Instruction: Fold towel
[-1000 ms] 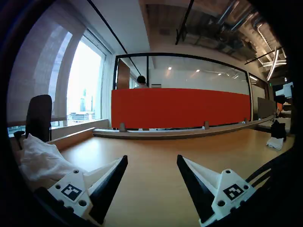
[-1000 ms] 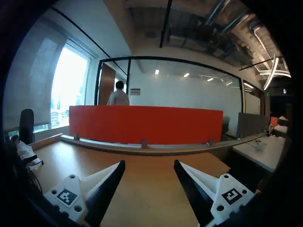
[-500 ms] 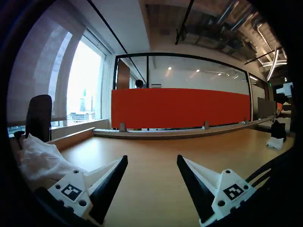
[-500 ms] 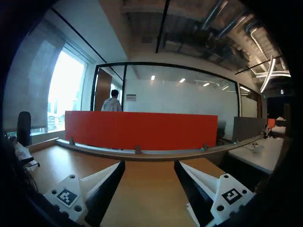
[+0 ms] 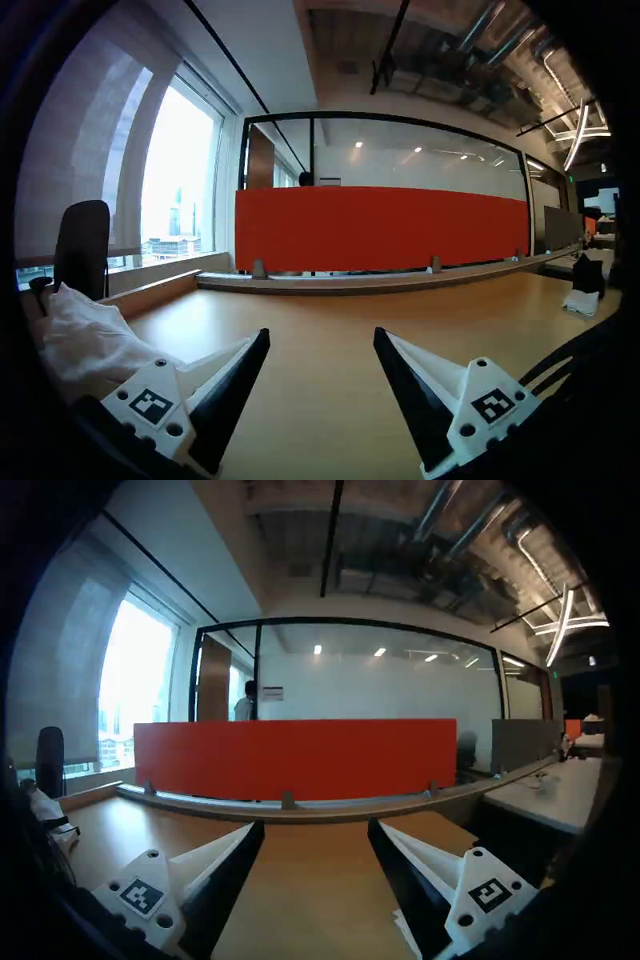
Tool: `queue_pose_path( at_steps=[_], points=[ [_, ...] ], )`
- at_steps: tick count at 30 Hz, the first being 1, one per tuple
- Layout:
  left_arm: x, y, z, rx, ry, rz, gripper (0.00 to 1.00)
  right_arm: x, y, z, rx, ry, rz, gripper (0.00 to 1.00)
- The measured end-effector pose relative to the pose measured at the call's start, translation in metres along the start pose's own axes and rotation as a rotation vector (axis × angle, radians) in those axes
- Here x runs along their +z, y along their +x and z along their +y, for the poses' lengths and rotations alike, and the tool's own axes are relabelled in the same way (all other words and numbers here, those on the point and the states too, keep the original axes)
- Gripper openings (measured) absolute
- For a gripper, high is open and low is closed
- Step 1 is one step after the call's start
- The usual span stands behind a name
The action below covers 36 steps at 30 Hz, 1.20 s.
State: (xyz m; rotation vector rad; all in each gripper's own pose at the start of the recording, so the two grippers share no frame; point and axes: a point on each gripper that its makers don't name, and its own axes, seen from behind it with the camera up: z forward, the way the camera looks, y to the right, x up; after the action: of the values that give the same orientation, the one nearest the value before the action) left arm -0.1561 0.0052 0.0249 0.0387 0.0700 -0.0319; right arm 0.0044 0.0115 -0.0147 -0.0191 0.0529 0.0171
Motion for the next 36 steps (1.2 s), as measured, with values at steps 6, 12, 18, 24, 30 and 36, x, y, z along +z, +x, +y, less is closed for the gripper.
queue_pose_path(
  at_steps=[6, 12, 18, 24, 30, 36],
  points=[
    [0.0, 0.0, 0.0, 0.0, 0.0, 0.0, 0.96, 0.005, -0.016, 0.003, 0.002, 0.003, -0.002, 1.0],
    [0.002, -0.002, 0.001, 0.0, 0.0, 0.001, 0.96, 0.011, -0.036, 0.011, 0.012, -0.01, -0.005, 1.0],
    [0.003, -0.003, 0.001, 0.0, -0.001, 0.001, 0.96, 0.014, -0.063, 0.012, 0.017, 0.005, -0.024, 1.0],
    [0.003, -0.003, 0.001, -0.001, -0.001, 0.001, 0.96, 0.015, -0.081, 0.013, 0.028, 0.007, -0.03, 1.0],
    [0.003, -0.004, 0.001, -0.001, 0.0, 0.001, 0.96, 0.016, -0.09, 0.014, 0.036, 0.007, -0.024, 1.0],
    [0.003, -0.004, 0.001, -0.001, -0.001, 0.001, 0.96, 0.02, -0.098, 0.019, 0.05, 0.003, -0.019, 1.0]
  ],
)
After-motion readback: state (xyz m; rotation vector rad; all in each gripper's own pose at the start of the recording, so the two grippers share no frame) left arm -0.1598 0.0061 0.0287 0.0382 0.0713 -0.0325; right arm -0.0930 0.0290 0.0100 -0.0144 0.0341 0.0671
